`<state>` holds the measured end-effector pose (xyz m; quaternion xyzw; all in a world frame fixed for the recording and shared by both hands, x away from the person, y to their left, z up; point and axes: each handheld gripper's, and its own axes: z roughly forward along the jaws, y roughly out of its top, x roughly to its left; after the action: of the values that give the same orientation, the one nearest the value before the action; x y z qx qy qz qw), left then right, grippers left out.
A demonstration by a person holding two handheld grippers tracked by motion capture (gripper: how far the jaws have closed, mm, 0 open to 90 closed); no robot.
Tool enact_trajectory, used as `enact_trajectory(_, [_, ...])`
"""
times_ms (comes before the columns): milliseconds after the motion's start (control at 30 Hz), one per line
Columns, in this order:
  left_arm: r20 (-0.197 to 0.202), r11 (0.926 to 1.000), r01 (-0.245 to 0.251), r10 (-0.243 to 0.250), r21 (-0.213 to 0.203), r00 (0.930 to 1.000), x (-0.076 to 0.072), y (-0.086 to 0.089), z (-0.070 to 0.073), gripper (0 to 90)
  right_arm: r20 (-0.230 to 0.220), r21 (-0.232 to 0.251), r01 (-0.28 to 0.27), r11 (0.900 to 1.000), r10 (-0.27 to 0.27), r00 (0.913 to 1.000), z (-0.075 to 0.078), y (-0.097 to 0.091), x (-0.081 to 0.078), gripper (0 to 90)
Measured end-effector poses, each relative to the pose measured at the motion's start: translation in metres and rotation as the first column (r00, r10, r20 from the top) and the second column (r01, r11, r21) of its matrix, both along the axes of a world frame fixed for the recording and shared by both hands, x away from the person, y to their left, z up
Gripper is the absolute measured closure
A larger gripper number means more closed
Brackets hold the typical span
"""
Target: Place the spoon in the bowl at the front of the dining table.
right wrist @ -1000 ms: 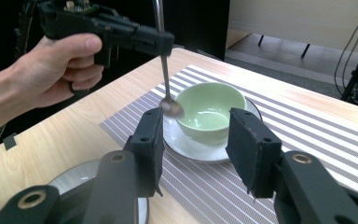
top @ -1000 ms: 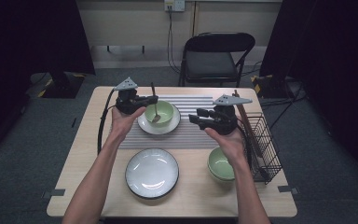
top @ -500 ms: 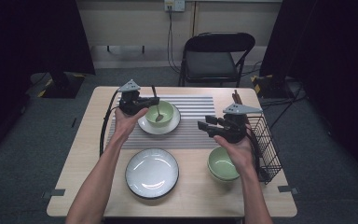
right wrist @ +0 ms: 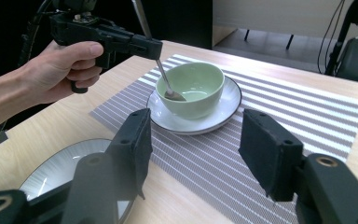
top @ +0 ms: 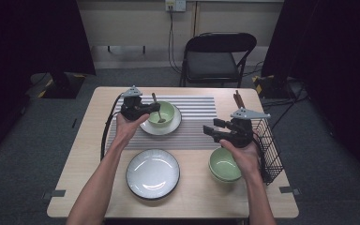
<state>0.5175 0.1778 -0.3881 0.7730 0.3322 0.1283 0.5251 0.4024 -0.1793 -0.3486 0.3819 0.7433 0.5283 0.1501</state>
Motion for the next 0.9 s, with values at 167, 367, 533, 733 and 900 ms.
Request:
enact_trajectory(167, [-0.023, 0.9999, 0.010, -0.010, 0.009, 0.9997, -0.001, -0.001, -0.008, 86.5, -0.006, 0.001, 0.008, 1.0000, -0.008, 0.9999, -0.003, -0.004, -0.002, 41.8])
enact_trajectory(367, [-0.023, 0.9998, 0.015, -0.015, 0.015, 0.9996, -0.003, -0.001, -0.008, 85.0, -0.013, -0.005, 0.010, 0.9999, -0.010, 0.9999, -0.004, -0.005, -0.003, 40.9])
enact_trajectory(533, [-0.028, 0.9997, 0.013, -0.013, 0.021, 0.9995, -0.005, 0.002, -0.011, 83.7, -0.010, -0.002, 0.018, 0.9998, -0.018, 0.9998, -0.003, -0.007, -0.003, 40.8])
enact_trajectory(733, [-0.035, 0.9996, 0.005, -0.004, 0.027, 0.9994, -0.009, 0.013, -0.014, 80.4, -0.012, -0.001, 0.017, 0.9999, -0.017, 0.9998, -0.004, -0.006, -0.002, 40.8])
enact_trajectory(900, [-0.022, 0.9996, -0.005, 0.005, 0.027, 0.9997, -0.012, 0.020, -0.008, 81.5, -0.015, -0.006, 0.011, 0.9999, -0.011, 0.9998, -0.004, -0.003, -0.002, 40.8])
